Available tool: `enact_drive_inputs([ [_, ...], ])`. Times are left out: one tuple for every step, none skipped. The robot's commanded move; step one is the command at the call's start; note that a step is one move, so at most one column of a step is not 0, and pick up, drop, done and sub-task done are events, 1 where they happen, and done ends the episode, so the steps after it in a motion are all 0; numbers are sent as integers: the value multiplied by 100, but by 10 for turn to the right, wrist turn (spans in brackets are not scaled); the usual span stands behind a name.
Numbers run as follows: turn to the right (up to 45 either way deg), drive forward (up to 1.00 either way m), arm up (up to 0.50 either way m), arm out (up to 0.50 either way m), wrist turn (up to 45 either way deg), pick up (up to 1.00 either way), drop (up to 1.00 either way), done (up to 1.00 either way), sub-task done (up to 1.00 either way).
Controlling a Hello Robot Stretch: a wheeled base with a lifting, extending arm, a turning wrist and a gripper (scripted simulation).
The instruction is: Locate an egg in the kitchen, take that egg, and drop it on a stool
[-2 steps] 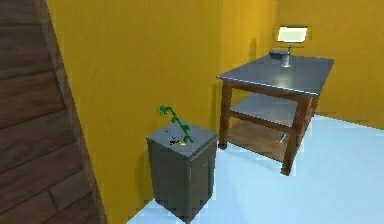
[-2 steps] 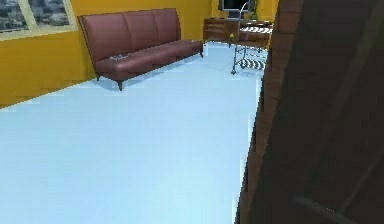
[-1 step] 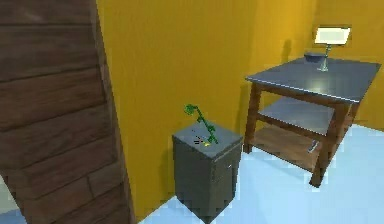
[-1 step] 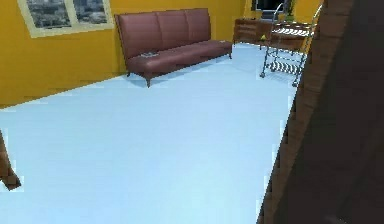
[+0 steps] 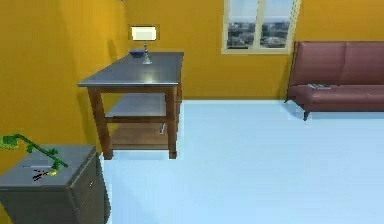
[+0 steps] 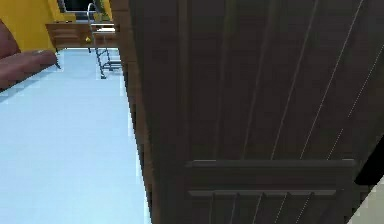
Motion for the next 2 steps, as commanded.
enact_drive_inputs([
  [300,0,0,0,0,0,0,0,0],
  [0,45,0,0,0,0,0,0,0],
])
